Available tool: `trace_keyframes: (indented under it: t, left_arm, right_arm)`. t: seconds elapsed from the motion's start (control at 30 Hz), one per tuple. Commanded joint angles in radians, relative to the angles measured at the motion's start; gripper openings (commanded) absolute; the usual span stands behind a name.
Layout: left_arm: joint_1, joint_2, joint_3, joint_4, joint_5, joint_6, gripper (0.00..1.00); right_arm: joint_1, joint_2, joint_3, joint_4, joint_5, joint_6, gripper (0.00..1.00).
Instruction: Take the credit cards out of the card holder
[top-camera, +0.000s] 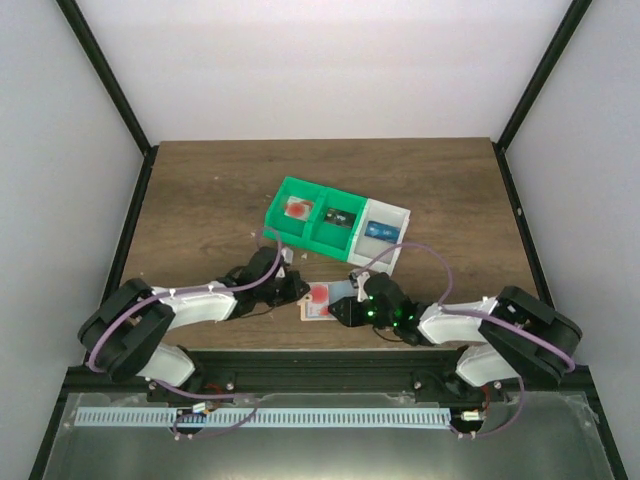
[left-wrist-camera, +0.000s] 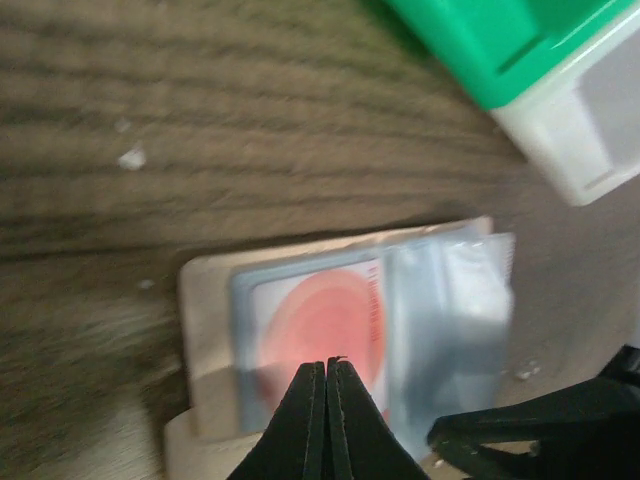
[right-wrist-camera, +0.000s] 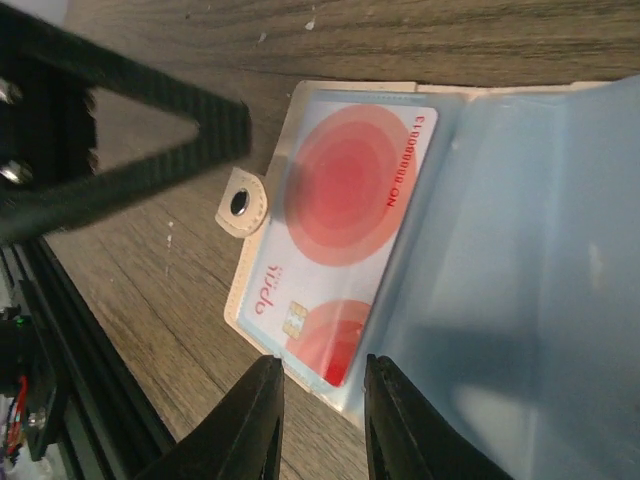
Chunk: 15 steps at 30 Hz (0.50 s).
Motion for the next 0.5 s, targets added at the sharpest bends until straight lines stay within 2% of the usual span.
trace_keyframes:
  t: [0.0,0.33,0.47]
  left_arm:
    - [0.001,0.021,-0.044,0.023,-0.01,0.026,0.0]
    - [0.002,0.066,-0.085,0.046,-0.013,0.04,0.0]
    - [0.001,0.066,-0.097,0.064,-0.008,0.034,0.0]
  right_arm:
    - [-0.015,0.054,0.05,0.051,-0.071,0.047,0.25]
    - [-0.027,0.145,0.087,0.037,-0.049,0.073,0.28]
    - [-0.032,0.175,0.085,0.085,-0.082,0.084,0.27]
